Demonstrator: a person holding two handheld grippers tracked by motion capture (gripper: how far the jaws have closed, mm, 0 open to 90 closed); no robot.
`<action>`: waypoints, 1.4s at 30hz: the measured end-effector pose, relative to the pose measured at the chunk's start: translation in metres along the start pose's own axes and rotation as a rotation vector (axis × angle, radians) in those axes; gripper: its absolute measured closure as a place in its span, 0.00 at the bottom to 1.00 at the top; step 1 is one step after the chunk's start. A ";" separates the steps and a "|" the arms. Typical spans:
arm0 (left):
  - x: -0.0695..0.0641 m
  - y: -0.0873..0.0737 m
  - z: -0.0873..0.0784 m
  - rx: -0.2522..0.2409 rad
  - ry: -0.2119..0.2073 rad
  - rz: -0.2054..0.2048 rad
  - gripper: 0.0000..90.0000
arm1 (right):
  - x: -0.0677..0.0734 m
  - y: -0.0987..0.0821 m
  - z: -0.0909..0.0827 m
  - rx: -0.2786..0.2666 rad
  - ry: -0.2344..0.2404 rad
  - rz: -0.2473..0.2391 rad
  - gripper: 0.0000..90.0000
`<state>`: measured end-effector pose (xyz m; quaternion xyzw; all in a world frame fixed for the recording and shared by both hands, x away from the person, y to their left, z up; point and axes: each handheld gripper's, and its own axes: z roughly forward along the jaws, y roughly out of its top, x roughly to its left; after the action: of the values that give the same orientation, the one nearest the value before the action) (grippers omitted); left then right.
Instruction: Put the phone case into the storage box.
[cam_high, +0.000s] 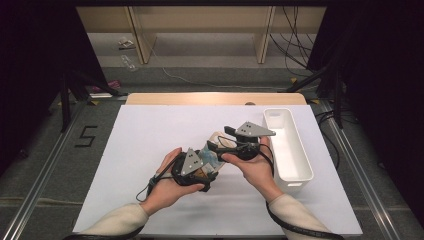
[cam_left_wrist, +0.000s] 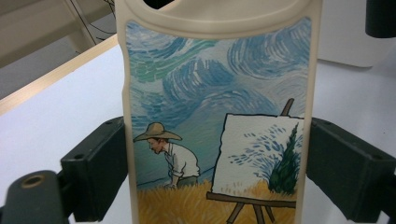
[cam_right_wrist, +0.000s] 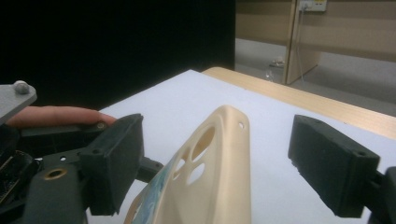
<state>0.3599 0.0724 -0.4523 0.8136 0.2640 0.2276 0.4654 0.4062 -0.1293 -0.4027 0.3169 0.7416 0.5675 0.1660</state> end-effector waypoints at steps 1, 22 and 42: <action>0.000 0.000 0.000 0.001 0.000 -0.001 0.13 | 0.000 0.000 0.000 0.004 -0.004 0.001 0.23; -0.001 0.000 0.001 0.003 -0.003 0.005 0.13 | 0.000 0.003 0.003 0.014 0.015 0.039 0.68; -0.002 -0.003 0.003 0.017 -0.021 0.016 0.13 | 0.007 0.007 -0.001 0.001 0.088 0.066 0.88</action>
<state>0.3594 0.0702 -0.4562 0.8219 0.2545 0.2208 0.4593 0.4020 -0.1241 -0.3954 0.3160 0.7375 0.5858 0.1143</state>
